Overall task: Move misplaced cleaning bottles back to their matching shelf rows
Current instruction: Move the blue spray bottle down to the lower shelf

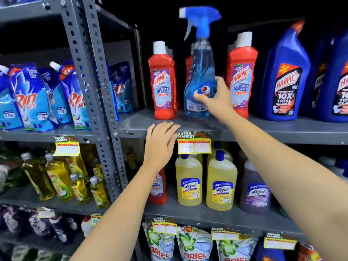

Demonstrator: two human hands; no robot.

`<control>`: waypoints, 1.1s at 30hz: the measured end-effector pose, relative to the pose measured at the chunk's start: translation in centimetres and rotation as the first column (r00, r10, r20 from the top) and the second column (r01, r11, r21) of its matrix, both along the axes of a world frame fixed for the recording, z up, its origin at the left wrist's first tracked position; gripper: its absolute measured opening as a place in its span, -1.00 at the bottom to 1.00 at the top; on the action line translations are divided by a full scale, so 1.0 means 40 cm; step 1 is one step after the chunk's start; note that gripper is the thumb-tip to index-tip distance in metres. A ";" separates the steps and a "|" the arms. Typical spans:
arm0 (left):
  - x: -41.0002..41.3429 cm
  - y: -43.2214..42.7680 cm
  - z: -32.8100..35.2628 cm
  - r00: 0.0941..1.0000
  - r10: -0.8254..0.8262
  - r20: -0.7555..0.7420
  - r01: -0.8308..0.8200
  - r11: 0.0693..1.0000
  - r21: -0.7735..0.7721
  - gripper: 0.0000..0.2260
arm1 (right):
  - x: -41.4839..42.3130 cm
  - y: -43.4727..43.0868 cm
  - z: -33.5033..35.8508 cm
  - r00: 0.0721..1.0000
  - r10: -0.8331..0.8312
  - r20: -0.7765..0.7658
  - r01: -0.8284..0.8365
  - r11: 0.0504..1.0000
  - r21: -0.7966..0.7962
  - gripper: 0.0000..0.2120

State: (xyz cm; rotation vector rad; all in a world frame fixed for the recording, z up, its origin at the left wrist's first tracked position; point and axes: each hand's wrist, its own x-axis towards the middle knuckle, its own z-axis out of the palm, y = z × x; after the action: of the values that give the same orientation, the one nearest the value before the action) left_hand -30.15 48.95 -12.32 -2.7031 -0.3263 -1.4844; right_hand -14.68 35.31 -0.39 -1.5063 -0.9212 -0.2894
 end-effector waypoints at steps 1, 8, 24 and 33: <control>-0.001 -0.003 0.000 1.000 -0.013 0.008 0.013 1.000 -0.026 -0.67 | -0.026 -0.028 0.003 0.999 0.037 0.001 -0.037 0.998 0.046 -0.48; -0.049 -0.033 -0.077 0.999 -0.015 0.045 0.013 1.000 0.026 -0.63 | -0.216 -0.277 -0.133 0.967 0.253 -0.029 -0.245 0.954 0.175 -0.54; -0.116 -0.064 -0.594 0.461 -0.060 -0.885 -0.177 0.971 -0.158 -0.46 | -0.092 -0.201 -0.783 0.913 0.102 -0.395 -0.206 0.951 -0.231 -0.42; -0.080 -0.065 -0.659 0.415 0.009 -0.910 -0.218 0.972 -0.090 -0.36 | -0.065 -0.125 -0.891 0.905 -0.015 -0.425 -0.141 0.932 -0.335 -0.41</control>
State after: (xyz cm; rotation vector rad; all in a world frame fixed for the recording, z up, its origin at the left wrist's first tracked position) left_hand -33.34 46.35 -38.67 -3.0372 -0.5665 0.2454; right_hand -17.28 30.31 -36.01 -1.7772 -0.6917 0.2674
